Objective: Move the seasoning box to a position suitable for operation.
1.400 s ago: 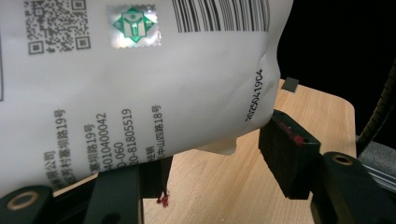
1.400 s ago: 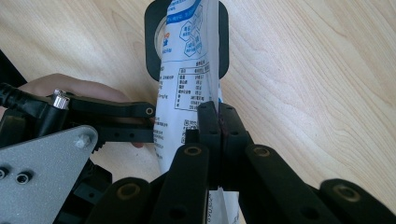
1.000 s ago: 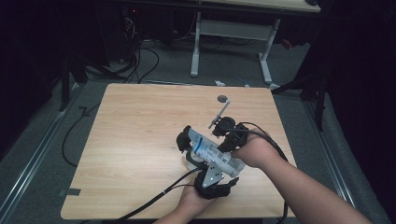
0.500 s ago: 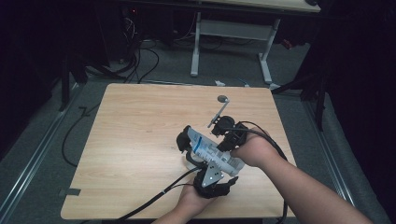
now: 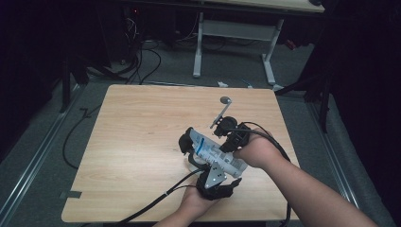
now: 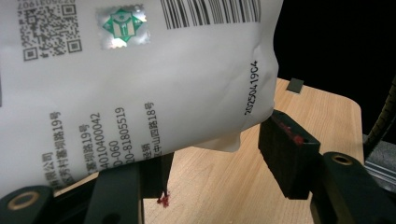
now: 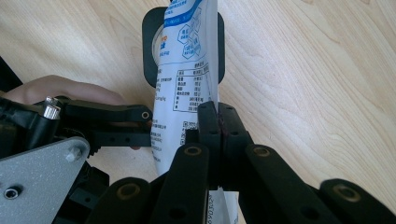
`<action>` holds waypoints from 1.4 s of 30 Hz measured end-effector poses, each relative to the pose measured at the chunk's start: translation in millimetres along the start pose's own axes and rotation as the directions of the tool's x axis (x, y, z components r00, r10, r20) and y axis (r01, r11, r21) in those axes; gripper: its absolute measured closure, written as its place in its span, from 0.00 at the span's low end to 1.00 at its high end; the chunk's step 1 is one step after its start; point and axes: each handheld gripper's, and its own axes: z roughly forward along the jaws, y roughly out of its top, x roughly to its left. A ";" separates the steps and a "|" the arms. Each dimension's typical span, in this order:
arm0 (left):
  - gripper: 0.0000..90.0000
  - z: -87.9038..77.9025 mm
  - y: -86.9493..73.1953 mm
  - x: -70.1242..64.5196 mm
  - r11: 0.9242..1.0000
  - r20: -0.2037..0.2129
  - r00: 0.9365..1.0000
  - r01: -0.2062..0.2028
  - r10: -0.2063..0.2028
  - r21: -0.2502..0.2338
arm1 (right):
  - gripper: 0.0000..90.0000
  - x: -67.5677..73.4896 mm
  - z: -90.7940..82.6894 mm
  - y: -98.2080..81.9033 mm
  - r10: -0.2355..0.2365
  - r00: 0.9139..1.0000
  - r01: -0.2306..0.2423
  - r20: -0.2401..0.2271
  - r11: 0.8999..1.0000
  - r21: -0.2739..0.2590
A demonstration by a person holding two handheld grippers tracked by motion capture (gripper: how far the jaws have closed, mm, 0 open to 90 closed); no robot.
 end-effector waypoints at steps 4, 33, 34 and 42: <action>0.52 0.2 0.3 0.1 1.000 0.000 1.000 0.001 -0.001 -0.001 | 1.00 0.0 -0.1 0.7 0.001 1.000 -0.001 0.002 1.000 0.003; 0.52 0.0 2.1 0.8 1.000 0.000 1.000 0.005 -0.005 -0.015 | 1.00 0.7 -2.1 3.8 -0.003 1.000 0.003 0.016 1.000 0.005; 0.52 -0.1 2.1 0.8 1.000 0.001 1.000 0.005 -0.005 -0.015 | 1.00 0.8 -2.1 3.9 -0.002 1.000 0.002 0.015 1.000 0.006; 0.52 0.0 3.1 0.2 1.000 0.001 1.000 0.006 -0.006 -0.018 | 1.00 0.8 -2.7 4.4 -0.005 1.000 0.005 0.020 1.000 0.006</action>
